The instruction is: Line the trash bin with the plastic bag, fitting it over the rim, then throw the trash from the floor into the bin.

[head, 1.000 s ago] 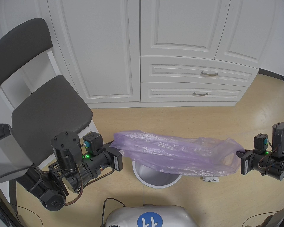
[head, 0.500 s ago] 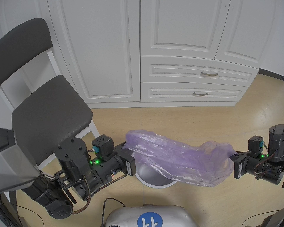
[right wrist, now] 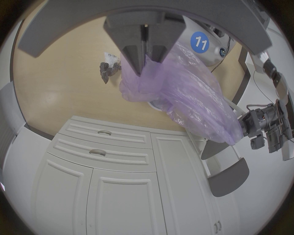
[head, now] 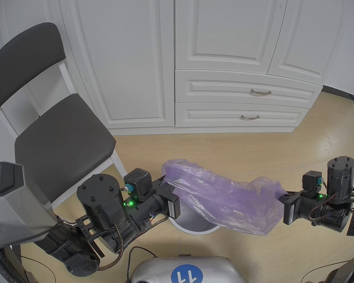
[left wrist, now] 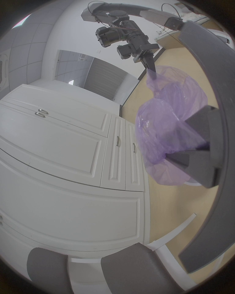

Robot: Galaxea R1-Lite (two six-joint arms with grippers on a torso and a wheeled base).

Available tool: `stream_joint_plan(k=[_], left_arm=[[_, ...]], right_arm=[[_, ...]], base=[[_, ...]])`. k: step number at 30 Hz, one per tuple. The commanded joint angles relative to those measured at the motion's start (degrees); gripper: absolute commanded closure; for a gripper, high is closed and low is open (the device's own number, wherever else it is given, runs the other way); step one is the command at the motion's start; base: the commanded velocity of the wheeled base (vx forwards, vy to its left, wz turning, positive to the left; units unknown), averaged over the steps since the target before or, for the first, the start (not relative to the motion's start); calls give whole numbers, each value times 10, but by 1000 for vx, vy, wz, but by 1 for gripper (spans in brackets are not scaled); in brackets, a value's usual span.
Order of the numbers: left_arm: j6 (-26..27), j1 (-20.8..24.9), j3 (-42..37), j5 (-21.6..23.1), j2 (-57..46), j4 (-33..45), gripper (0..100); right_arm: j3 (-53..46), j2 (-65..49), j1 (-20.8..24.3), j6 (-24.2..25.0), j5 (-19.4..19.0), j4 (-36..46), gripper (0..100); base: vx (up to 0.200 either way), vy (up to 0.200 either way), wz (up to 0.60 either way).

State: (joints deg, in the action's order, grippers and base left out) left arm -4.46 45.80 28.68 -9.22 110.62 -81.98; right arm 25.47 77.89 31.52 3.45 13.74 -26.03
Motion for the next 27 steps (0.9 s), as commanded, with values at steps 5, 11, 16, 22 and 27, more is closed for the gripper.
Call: stream_joint_plan(k=[5, 11, 16, 22, 27], left_arm=[[0, 17, 15, -26, 0, 0, 100], [-2, 18, 30, -32, 4, 1, 100], [-3, 19, 39, -37, 11, 1, 100], [-16, 17, 61, -42, 18, 3, 100], [-66, 13, 113, -70, 41, 14, 100]], right_arm=[[-2, 30, 21, 16, 1, -48, 100], [4, 38, 34, 35, 1, -49, 100], [17, 52, 38, 60, 1, -53, 100], [18, 87, 48, 90, 2, -95, 100], [25, 127, 47, 121, 3, -144, 100]], base=[[0, 0, 0], [0, 0, 0], [0, 0, 0], [0, 0, 0], [0, 0, 0]])
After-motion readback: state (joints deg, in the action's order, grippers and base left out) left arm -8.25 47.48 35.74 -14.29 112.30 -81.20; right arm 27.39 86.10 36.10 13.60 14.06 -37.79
